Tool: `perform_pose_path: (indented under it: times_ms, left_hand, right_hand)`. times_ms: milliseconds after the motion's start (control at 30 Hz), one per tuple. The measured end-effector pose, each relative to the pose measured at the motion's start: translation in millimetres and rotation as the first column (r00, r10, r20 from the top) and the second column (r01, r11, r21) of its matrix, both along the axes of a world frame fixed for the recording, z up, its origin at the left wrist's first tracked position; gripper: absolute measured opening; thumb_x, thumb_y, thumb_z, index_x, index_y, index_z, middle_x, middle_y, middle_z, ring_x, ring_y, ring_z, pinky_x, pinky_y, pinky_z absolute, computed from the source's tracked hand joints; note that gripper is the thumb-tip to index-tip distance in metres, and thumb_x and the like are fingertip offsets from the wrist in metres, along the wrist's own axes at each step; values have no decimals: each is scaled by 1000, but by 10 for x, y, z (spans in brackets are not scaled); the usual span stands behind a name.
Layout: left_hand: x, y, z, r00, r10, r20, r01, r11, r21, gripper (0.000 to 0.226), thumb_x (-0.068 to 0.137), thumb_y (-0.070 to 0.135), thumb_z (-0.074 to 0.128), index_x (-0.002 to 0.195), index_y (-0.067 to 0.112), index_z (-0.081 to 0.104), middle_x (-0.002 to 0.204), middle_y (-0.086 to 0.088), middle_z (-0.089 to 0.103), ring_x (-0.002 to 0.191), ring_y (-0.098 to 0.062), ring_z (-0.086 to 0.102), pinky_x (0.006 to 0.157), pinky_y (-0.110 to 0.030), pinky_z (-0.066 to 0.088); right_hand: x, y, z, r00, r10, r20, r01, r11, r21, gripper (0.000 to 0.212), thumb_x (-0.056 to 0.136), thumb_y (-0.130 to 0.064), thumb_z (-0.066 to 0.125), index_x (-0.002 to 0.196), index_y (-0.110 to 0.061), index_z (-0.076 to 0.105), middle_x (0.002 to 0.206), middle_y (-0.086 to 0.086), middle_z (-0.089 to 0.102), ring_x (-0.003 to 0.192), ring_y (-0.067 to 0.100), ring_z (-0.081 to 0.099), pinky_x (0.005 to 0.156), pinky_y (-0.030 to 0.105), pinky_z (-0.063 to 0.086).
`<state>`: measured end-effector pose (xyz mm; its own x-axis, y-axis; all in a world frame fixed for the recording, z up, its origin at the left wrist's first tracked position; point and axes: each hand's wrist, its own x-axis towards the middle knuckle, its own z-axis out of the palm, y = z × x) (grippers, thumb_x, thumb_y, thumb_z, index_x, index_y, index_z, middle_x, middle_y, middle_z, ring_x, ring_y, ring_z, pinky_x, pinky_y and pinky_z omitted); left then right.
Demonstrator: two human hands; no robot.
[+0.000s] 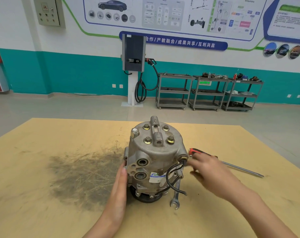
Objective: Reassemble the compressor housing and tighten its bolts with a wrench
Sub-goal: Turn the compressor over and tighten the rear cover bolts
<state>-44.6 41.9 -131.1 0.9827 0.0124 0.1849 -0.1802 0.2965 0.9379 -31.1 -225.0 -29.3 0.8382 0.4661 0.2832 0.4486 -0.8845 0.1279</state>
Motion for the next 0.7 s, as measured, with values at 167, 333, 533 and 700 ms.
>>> perform_pose_path:
  times_ms: [167,333,533,700]
  left_hand:
    - [5,3,1,1000,2,-21,-2,1000,12,101,70,93,49,153,38,37,157,17,42,149,-6,30,126,-46,16]
    - [14,8,2,999,-14,-42,15,1000,23,98,72,93,47,153,38,37,157,16,42,149,-8,31,126,-47,17]
    - [9,6,12,1000,-11,-28,12,1000,28,101,71,92,49,153,36,37,156,16,42,149,-7,31,126,-47,17]
    - [-11,-4,33,1000,-5,-14,5,1000,29,94,73,91,48,152,41,38,155,19,43,148,-4,31,126,-46,17]
  right_hand:
    - [-1,110,-293,995,92,-29,-96,920,-380,33,85,-12,63,117,-19,57,108,6,59,96,25,57,74,36,46]
    - [73,195,-230,963,262,58,-214,881,-422,46,28,-23,94,65,-25,67,53,-2,54,50,15,54,43,22,42]
    - [247,162,-191,895,443,56,-369,804,-467,43,40,-24,92,75,-32,69,49,-6,51,46,13,52,44,21,42]
    - [295,-45,-314,909,392,143,-305,857,-415,30,64,-34,84,88,-35,66,67,-10,57,56,11,57,49,23,44]
